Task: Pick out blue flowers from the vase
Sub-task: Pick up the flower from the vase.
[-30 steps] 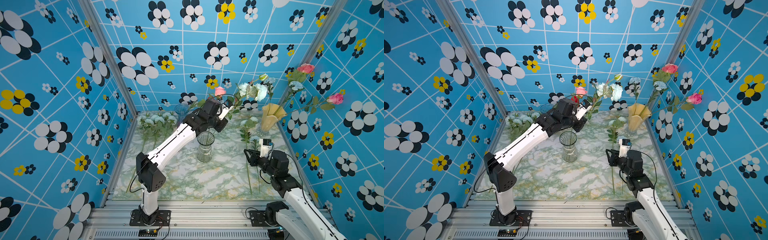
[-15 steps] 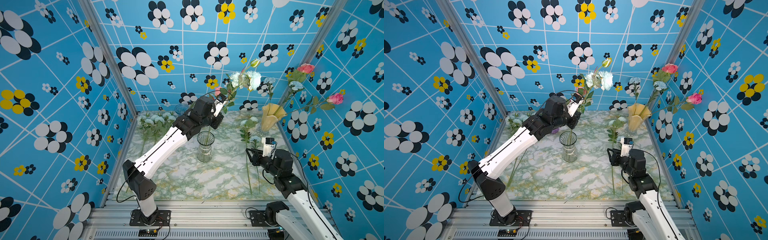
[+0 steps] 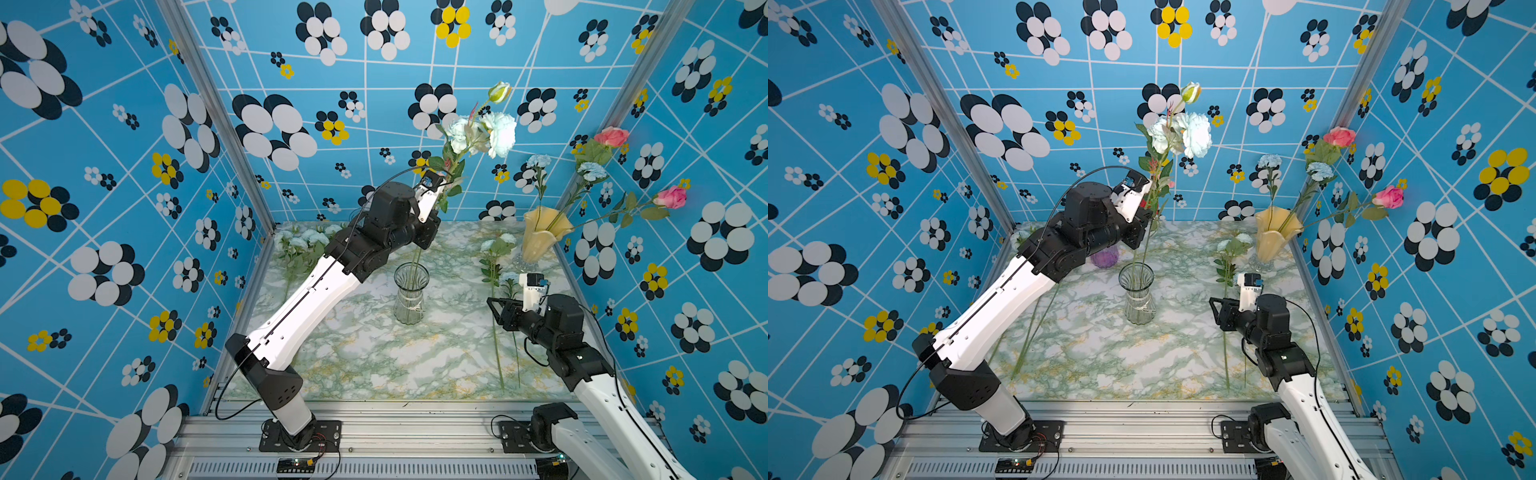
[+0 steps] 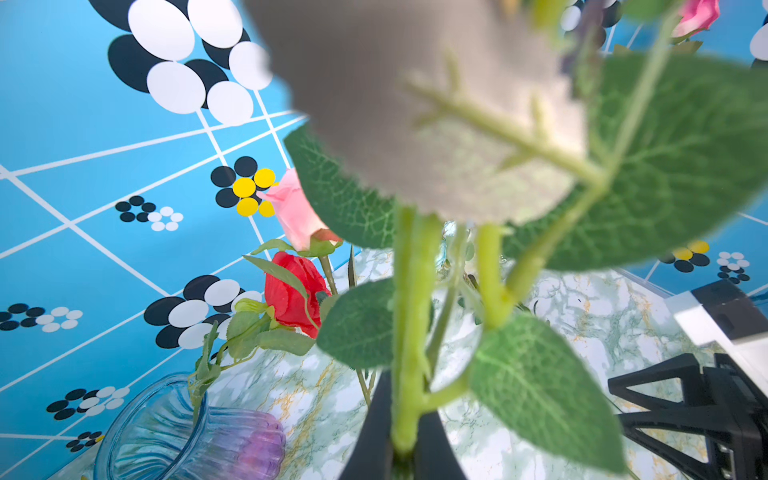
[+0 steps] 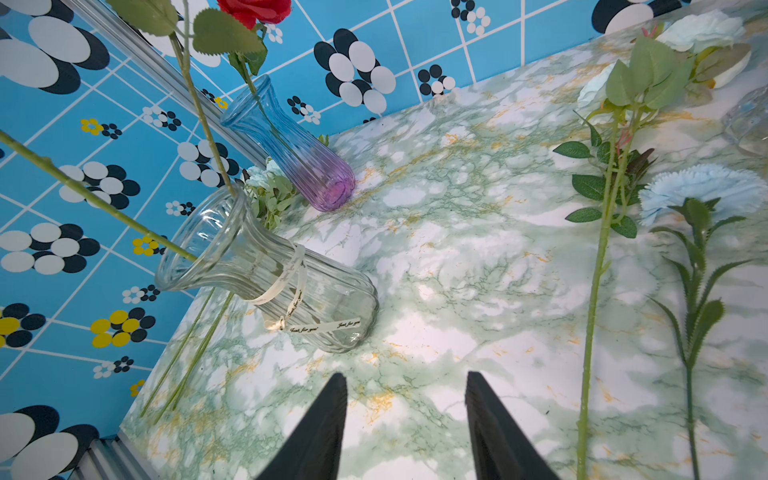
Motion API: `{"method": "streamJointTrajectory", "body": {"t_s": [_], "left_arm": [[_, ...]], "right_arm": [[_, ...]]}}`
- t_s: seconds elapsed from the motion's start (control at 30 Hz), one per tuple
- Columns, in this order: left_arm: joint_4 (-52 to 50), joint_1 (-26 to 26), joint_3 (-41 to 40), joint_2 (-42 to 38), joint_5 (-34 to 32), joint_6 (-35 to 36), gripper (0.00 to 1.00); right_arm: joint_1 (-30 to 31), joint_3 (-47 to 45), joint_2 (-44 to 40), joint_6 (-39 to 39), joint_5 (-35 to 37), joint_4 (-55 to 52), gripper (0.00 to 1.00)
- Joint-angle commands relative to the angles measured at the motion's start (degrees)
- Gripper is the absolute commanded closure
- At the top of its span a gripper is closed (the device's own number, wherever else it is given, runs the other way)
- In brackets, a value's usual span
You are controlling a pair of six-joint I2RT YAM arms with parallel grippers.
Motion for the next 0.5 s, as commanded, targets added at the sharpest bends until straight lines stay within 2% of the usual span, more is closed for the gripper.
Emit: {"method": "streamJointTrajectory", "body": {"t_s": [0.0,0.3,0.47], "left_arm": [[0.9,0.5,1.4,-1.9,1.9,-0.4,1.00],[9.2,1.6,-4.3,-8.7,11.1,-2.4,1.00],[15.1,6.9,-6.8,-10.5,21.2,-11.2,1.00]], "right_arm": [[0.2,1.0,-0.7,1.0,-2.9,1.2,0.47],[0.2,2.8,0.0,-0.3,-6.1,-1.4,0.26],[0.2,4.1,-0.1,-2.4,-7.5,-7.5,0.23]]}}
